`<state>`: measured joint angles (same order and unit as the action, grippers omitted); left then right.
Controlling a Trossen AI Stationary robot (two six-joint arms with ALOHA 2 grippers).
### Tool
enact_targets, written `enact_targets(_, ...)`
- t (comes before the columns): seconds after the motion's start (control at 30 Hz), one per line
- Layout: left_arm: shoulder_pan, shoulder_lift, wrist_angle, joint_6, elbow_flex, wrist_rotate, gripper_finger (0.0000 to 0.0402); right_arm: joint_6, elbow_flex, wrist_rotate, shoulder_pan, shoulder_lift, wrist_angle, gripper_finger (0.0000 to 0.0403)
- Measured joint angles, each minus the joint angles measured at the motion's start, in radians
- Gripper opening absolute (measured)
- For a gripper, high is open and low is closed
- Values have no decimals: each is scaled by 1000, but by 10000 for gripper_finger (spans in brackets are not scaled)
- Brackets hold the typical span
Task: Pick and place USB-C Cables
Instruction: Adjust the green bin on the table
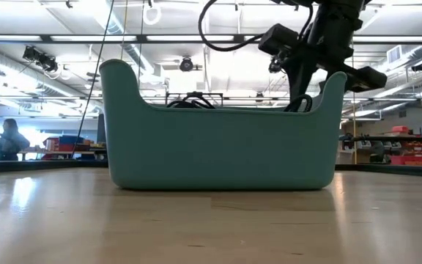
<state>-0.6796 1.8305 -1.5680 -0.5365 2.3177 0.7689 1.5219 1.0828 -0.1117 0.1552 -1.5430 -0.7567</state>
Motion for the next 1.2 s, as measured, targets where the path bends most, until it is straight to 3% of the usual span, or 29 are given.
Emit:
enact_targets(0.23,0,0,0,-1,0,0,188,-27,0,4,-24,45,-5,188)
enact_targets(0.53,9,0,1,-7,0,0,188,-118,0,-32,-74,190,-2,156)
enact_targets(0.67,11,0,1,-9,0,0,188,-225,0,-78,-85,255,75,118)
enact_targets(0.8,15,0,6,-13,0,0,188,-359,0,-83,-138,279,131,37)
enact_targets(0.87,21,0,9,-24,0,0,188,-434,0,-68,-174,273,144,10)
enact_targets(1.2,73,0,14,-81,0,0,188,-688,-1,129,-357,122,142,2)
